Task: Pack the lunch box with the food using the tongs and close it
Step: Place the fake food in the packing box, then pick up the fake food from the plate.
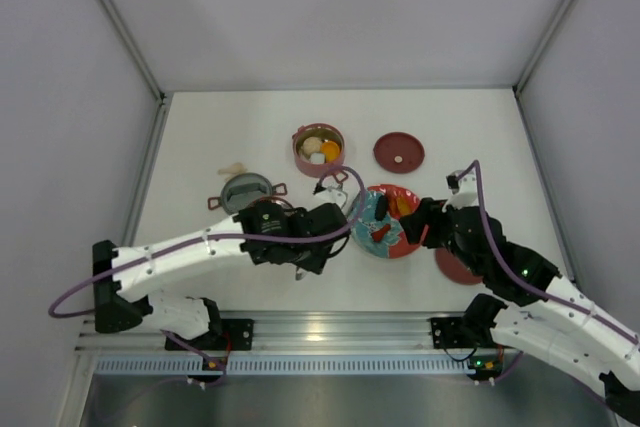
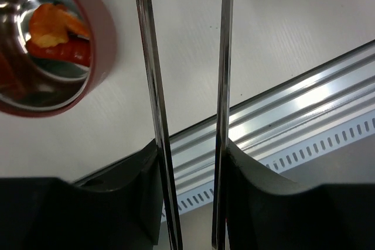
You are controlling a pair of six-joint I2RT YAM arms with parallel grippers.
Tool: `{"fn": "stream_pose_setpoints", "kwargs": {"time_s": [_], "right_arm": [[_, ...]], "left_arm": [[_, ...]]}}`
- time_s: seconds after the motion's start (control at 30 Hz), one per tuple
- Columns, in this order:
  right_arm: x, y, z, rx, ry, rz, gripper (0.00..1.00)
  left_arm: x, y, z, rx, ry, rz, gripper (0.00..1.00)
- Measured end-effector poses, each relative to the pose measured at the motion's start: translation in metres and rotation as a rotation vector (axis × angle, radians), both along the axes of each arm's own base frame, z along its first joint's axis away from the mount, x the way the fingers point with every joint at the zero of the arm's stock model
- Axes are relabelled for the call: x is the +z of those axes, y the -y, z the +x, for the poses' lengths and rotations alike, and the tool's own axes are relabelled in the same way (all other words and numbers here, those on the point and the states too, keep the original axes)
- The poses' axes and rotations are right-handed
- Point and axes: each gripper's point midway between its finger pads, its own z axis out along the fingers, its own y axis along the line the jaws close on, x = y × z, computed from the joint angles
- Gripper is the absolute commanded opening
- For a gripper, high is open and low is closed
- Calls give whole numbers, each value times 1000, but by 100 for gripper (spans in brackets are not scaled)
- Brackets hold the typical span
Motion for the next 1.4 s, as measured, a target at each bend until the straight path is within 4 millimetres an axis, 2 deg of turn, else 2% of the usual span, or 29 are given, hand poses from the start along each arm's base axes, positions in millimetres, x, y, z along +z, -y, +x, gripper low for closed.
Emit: {"fn": "stream_pose_setpoints", "kwargs": {"time_s": [0.2,0.33,0.47,0.67,0.9,1.07,1.27,1.4], "right_arm": [[23,12,-2,-31,49,24,61],[29,19,-4,-48,66,32,61],[26,23,-5,-59,62,20,61],[26,26,-5,-66,63,16,61],[25,26,-5,-66,62,15,61],[25,26,-5,-66,62,15,61],[25,26,-5,-66,62,15,61],[25,26,-5,-66,62,15,61]], "left_arm": [[-42,52,2,-112,-72,30,44],[-57,74,1,-157,-102,14,44],[-67,86,-1,-186,-123,-3,44],[-84,89,-6,-204,-160,4,44],[-105,77,-14,-205,-196,45,43],[-112,74,-16,-207,-207,51,37],[-111,70,-21,-212,-212,47,23],[-103,71,-22,-216,-201,22,21]]}}
